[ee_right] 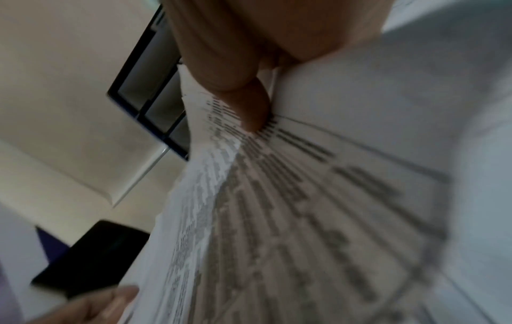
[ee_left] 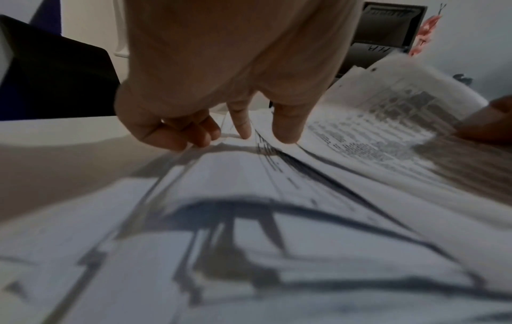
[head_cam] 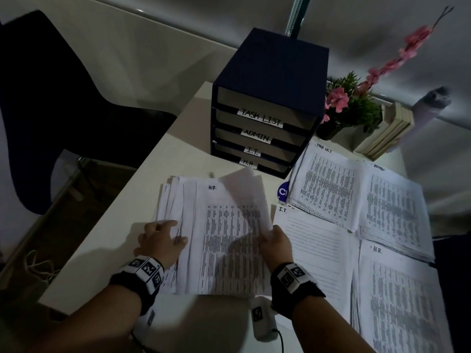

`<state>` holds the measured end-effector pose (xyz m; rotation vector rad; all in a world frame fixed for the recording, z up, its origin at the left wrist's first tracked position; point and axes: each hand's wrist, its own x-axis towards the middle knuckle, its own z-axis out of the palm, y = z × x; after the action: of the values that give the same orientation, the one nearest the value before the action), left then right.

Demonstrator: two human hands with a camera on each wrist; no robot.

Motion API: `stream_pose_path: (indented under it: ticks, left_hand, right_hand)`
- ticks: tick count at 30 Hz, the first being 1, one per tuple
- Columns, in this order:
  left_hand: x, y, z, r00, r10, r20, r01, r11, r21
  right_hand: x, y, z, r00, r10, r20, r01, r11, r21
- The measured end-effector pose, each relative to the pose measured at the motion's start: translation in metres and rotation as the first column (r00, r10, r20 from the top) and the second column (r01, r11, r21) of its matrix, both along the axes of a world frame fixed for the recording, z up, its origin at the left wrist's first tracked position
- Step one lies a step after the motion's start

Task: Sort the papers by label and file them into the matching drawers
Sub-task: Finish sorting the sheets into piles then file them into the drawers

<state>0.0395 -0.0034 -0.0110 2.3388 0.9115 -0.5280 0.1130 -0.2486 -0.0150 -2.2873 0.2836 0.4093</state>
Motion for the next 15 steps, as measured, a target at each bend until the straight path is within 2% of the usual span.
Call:
stream_pose_path:
  ticks: [2,4,6,9,13,15]
  left_hand:
    - [0.004,0.003,0.002,1.000,0.002,-0.023,-0.002,1.000,-0.006]
    - [0.011,0.006,0.005,0.998,-0.011,-0.054,0.009,1.000,-0.029]
    - [0.018,0.004,0.008,1.000,0.013,-0.013,-0.015,0.990,-0.141]
    - [0.022,-0.001,0.010,0.963,0.191,0.191,-0.106,0.917,-0.386]
    - [0.022,0.000,0.004,0.959,0.203,0.196,-0.120,0.921,-0.370]
    - [0.019,0.004,-0.003,0.956,0.224,0.190,-0.149,0.927,-0.344]
  right_hand:
    - [0.005,-0.010,0.000,0.996,-0.083,-0.039,0.089,0.981,0.170]
    - [0.007,-0.017,0.002,0.978,-0.174,-0.111,0.202,0.919,0.339]
    - [0.009,-0.021,0.000,0.969,-0.203,-0.142,0.244,0.884,0.399]
    - [0.008,-0.019,-0.008,0.979,-0.152,-0.136,0.192,0.909,0.370]
    - [0.002,-0.020,-0.010,0.996,-0.054,-0.076,0.067,0.980,0.185]
    - [0.001,-0.025,-0.012,0.997,-0.047,-0.064,0.055,0.989,0.139]
